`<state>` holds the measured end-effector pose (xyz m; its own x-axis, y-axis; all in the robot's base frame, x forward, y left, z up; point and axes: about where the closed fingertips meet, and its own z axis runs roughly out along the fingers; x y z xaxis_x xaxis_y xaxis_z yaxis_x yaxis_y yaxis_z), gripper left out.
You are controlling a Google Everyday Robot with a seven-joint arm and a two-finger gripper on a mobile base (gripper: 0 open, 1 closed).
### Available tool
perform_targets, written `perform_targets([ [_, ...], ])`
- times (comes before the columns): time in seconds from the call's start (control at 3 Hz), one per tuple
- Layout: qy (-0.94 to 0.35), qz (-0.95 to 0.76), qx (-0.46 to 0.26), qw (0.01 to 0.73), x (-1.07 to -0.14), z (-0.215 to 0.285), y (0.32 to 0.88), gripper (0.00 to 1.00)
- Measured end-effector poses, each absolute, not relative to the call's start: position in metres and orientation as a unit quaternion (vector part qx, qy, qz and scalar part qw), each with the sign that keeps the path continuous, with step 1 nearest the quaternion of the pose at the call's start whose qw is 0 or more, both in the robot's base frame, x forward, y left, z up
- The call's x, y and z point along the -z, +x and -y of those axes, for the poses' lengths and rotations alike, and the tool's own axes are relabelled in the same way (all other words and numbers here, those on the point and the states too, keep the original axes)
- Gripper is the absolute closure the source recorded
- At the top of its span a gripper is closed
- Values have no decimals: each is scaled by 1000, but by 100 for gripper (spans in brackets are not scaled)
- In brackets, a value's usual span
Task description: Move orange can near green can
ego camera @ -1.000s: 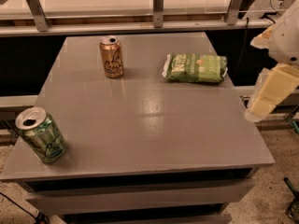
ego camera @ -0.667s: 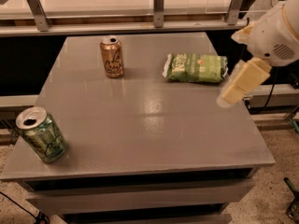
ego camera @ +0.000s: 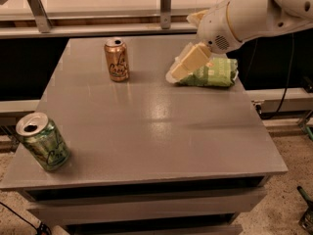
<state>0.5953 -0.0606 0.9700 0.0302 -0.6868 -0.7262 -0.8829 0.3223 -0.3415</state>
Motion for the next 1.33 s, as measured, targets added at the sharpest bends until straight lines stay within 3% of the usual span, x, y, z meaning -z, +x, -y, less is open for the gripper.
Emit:
perform_targets([
  [0.67, -569, -663, -146, 463, -970, 40, 618, 0],
  [1.0, -555, -624, -215, 507, -969, -11, 668, 0],
  [1.33, -562, -611, -234, 506, -957, -46, 691, 0],
])
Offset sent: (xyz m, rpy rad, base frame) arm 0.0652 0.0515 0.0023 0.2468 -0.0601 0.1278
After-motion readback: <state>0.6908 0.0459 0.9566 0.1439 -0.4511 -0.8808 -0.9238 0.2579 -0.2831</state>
